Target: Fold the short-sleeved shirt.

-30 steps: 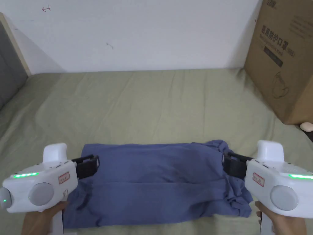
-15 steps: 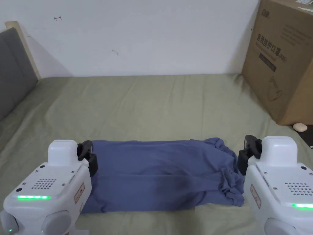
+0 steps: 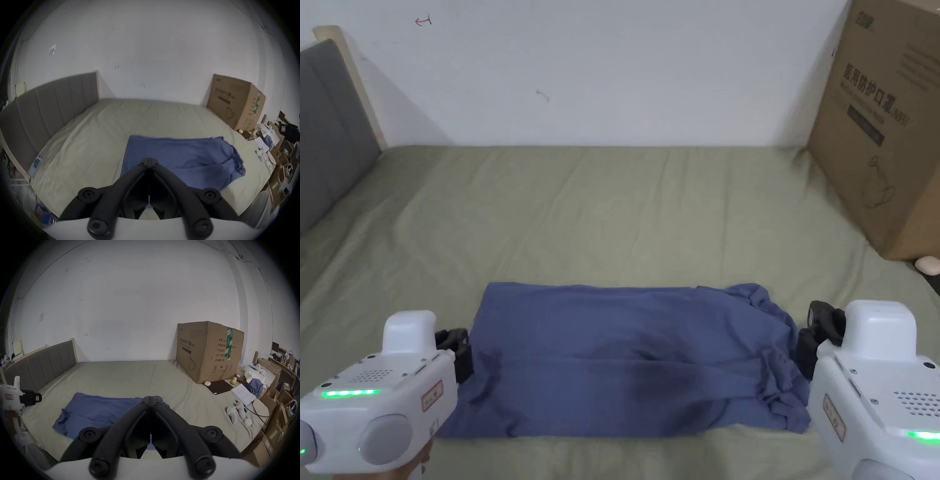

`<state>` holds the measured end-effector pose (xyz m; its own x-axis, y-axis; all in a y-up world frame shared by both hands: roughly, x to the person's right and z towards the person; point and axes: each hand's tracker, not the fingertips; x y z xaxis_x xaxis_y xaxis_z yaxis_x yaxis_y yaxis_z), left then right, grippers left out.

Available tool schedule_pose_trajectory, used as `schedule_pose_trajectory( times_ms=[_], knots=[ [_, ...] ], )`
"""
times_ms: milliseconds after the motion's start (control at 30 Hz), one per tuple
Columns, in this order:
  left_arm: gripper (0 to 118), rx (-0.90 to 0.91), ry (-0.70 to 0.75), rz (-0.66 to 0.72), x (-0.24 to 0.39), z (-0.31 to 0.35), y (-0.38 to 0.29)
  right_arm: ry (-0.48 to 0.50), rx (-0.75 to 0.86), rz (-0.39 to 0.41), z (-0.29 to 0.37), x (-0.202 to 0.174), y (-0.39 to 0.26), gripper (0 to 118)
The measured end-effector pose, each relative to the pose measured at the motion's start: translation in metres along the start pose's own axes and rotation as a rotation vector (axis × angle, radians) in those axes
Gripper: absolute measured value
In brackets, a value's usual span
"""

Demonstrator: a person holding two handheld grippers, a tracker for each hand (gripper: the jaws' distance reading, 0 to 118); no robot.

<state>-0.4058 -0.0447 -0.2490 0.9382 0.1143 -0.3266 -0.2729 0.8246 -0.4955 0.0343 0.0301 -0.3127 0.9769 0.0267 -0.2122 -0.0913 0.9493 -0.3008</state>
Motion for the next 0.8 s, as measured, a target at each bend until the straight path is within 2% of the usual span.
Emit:
schedule_pose_trajectory(
  times_ms=[67,133,233,267,300,467,500,533,600,633,667,700,733,767,800],
  knots=[
    [1,-0.09,0.008,0.04,-0.013,-0.022,-0.007,0.002,-0.021,-0.003,-0.008,0.001,-0.003,0],
    [14,-0.192,0.016,0.073,-0.024,-0.044,-0.016,0.014,-0.047,-0.001,-0.012,-0.007,-0.004,0],
    [81,-0.339,0.037,0.114,-0.036,-0.073,-0.032,0.016,-0.09,-0.005,-0.026,-0.009,-0.01,0],
    [95,-0.367,0.036,0.125,-0.038,-0.079,-0.038,0.013,-0.101,-0.007,-0.029,-0.009,-0.013,0],
    [95,-0.377,0.036,0.145,-0.041,-0.084,-0.044,0.013,-0.109,-0.01,-0.033,-0.01,-0.015,0],
    [93,-0.483,0.105,0.12,-0.043,-0.105,-0.07,0.01,-0.164,-0.026,-0.053,-0.004,-0.029,0],
    [88,-0.504,0.122,0.113,-0.042,-0.108,-0.074,0.008,-0.172,-0.026,-0.055,-0.004,-0.031,0],
    [76,-0.514,0.137,0.112,-0.041,-0.111,-0.078,0.006,-0.182,-0.027,-0.057,-0.004,-0.033,0],
    [66,-0.513,0.152,0.091,-0.037,-0.111,-0.08,-0.002,-0.205,-0.029,-0.062,-0.002,-0.037,0],
    [53,-0.507,0.142,0.081,-0.037,-0.109,-0.078,-0.007,-0.218,-0.031,-0.065,0.002,-0.04,0],
    [26,-0.509,0.134,0.075,-0.035,-0.108,-0.074,-0.014,-0.234,-0.038,-0.069,0.008,-0.045,0],
    [6,-0.501,0.117,0.07,-0.033,-0.107,-0.072,-0.025,-0.261,-0.049,-0.075,0.012,-0.05,1],
    [4,-0.488,0.08,0.077,-0.033,-0.106,-0.069,-0.033,-0.303,-0.059,-0.081,0.017,-0.056,14],
    [4,-0.482,0.04,0.105,-0.035,-0.105,-0.067,-0.036,-0.346,-0.063,-0.088,0.021,-0.061,44],
    [4,-0.491,0.053,0.105,-0.033,-0.104,-0.065,-0.051,-0.405,-0.069,-0.098,0.03,-0.073,68]
  ],
)
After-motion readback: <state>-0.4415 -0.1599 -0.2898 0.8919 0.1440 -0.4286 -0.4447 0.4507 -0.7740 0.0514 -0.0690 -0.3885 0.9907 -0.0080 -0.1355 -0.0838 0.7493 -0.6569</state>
